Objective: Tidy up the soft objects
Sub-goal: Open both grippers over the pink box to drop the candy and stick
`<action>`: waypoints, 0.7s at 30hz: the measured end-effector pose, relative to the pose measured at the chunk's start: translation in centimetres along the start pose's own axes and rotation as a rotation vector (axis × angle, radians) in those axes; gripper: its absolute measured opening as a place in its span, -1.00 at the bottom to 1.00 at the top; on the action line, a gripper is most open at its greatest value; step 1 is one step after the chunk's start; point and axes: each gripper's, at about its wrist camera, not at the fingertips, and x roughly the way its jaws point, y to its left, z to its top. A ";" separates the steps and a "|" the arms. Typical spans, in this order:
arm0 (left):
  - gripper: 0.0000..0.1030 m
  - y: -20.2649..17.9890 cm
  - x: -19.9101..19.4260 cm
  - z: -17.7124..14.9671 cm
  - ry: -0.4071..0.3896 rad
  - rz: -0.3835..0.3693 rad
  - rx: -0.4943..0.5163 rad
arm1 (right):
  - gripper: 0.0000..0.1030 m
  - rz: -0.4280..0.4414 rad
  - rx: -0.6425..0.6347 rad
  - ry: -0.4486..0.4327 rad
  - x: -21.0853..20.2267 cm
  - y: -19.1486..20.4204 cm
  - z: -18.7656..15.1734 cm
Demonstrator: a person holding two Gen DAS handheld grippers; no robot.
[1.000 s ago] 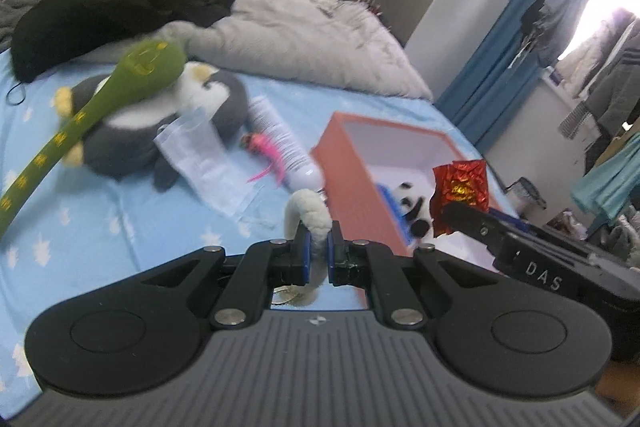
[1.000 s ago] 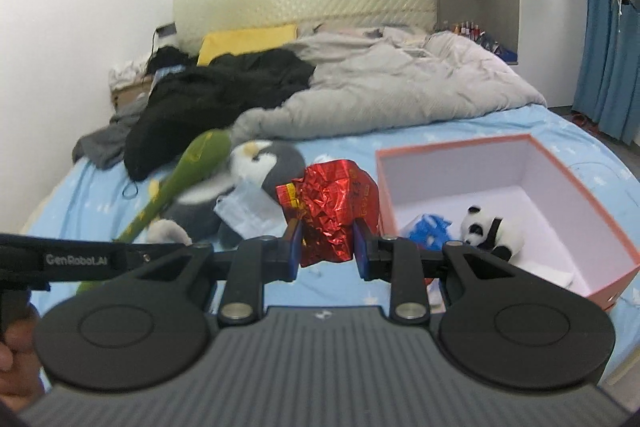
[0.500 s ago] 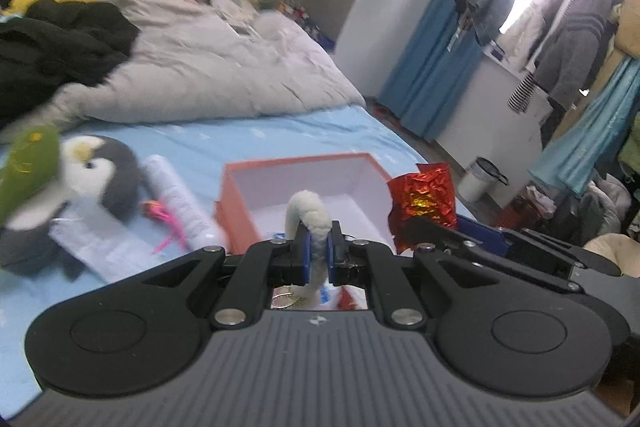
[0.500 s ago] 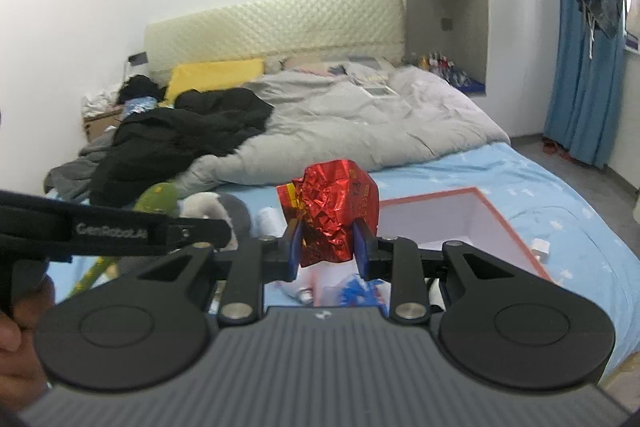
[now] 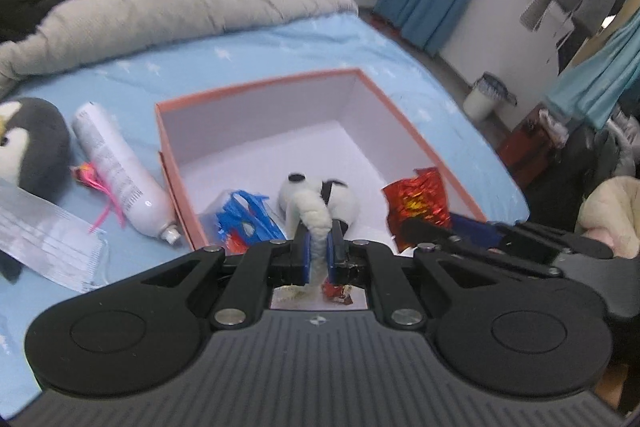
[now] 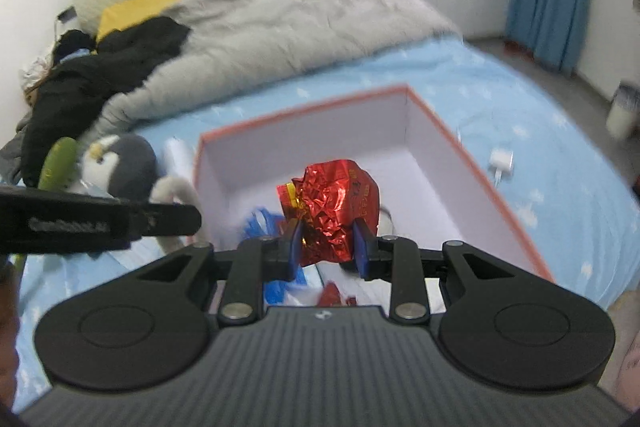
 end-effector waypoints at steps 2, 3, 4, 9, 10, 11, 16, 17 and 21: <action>-0.82 -0.1 1.6 0.3 0.031 0.006 -0.012 | -0.40 0.004 0.039 0.052 1.8 -1.2 -0.3; -0.82 -0.1 2.2 0.3 0.043 0.008 -0.017 | -0.40 0.002 0.045 0.072 2.4 -1.5 -0.5; -0.82 -0.2 2.7 0.1 0.047 0.016 -0.017 | -0.40 0.007 0.050 0.089 2.9 -1.8 -0.8; -0.81 -0.6 4.9 -1.3 0.097 0.020 -0.010 | -0.39 -0.025 0.077 0.124 4.1 -3.1 -2.0; -0.81 -0.7 5.1 -1.5 0.103 0.021 -0.009 | -0.38 -0.019 0.075 0.131 4.2 -3.2 -2.2; -0.81 -0.7 5.4 -1.6 0.109 0.022 -0.009 | -0.38 -0.016 0.073 0.137 4.2 -3.2 -2.3; -0.68 -0.5 5.5 -1.7 0.139 0.005 -0.021 | 0.10 -0.025 0.067 0.129 3.9 -3.3 -2.2; -0.59 -0.5 5.2 -1.7 0.130 0.001 -0.025 | 0.18 -0.032 0.053 0.119 3.7 -3.1 -2.2; -0.47 -0.6 3.2 -1.5 0.078 0.006 -0.003 | 0.19 -0.026 0.047 0.084 2.5 -2.9 -1.6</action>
